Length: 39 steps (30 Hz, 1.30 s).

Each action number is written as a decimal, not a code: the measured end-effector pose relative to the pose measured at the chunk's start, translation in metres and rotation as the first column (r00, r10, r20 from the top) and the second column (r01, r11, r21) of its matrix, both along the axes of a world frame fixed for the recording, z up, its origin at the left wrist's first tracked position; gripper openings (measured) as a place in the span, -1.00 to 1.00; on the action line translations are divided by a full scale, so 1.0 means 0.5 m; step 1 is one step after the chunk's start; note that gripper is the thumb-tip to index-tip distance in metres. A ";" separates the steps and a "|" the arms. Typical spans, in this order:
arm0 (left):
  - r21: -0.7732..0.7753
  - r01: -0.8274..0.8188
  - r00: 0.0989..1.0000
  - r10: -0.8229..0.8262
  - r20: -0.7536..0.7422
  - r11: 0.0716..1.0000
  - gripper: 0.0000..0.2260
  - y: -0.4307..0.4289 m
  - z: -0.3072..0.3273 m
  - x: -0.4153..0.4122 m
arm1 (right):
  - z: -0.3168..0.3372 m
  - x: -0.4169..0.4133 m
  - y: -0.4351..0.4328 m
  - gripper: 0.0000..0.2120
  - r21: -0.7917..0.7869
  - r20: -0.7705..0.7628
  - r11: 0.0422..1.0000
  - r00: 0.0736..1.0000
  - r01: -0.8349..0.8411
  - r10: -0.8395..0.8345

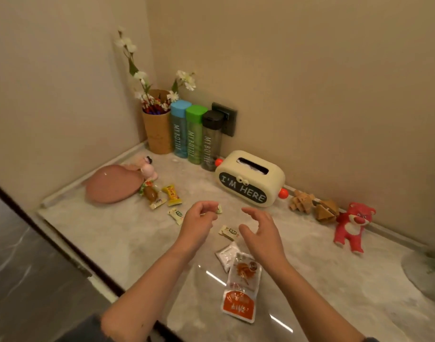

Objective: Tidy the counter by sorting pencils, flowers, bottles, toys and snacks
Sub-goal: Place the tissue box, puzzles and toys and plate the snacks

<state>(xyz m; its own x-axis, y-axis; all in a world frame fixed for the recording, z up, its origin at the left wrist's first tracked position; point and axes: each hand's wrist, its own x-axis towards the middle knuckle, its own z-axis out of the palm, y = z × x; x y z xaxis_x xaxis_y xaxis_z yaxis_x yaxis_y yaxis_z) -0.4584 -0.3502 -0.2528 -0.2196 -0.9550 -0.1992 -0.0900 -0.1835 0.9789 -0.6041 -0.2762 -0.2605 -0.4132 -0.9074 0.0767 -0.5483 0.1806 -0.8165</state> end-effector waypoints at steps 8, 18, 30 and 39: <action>-0.048 -0.025 1.000 0.025 0.017 0.999 -0.77 -0.150 0.003 0.161 | 0.016 0.149 -0.160 -0.60 -0.011 0.051 0.999 0.997 -0.049 0.049; -0.080 0.041 0.993 -0.031 0.116 0.996 -0.80 -0.379 -0.018 0.323 | 0.010 0.315 -0.395 -0.56 0.007 0.099 0.998 0.993 -0.060 0.059; -0.325 0.175 0.929 -0.047 0.367 0.929 -0.81 -0.578 -0.062 0.361 | -0.038 0.371 -0.566 -0.47 0.158 -0.016 0.981 0.993 -0.110 0.114; -0.320 0.397 0.631 -0.003 0.776 0.860 -0.55 -0.621 -0.086 0.343 | -0.058 0.358 -0.587 -0.58 0.172 -0.037 0.976 0.990 -0.131 0.140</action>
<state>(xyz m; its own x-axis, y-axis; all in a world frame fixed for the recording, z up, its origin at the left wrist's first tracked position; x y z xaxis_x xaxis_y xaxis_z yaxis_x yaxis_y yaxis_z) -0.2871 -0.6607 -0.2957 -0.3852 -0.9224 0.0270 -0.7821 0.3419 0.5209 -0.4249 -0.5695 -0.2894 -0.2851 -0.9563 -0.0653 -0.6154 0.2348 -0.7524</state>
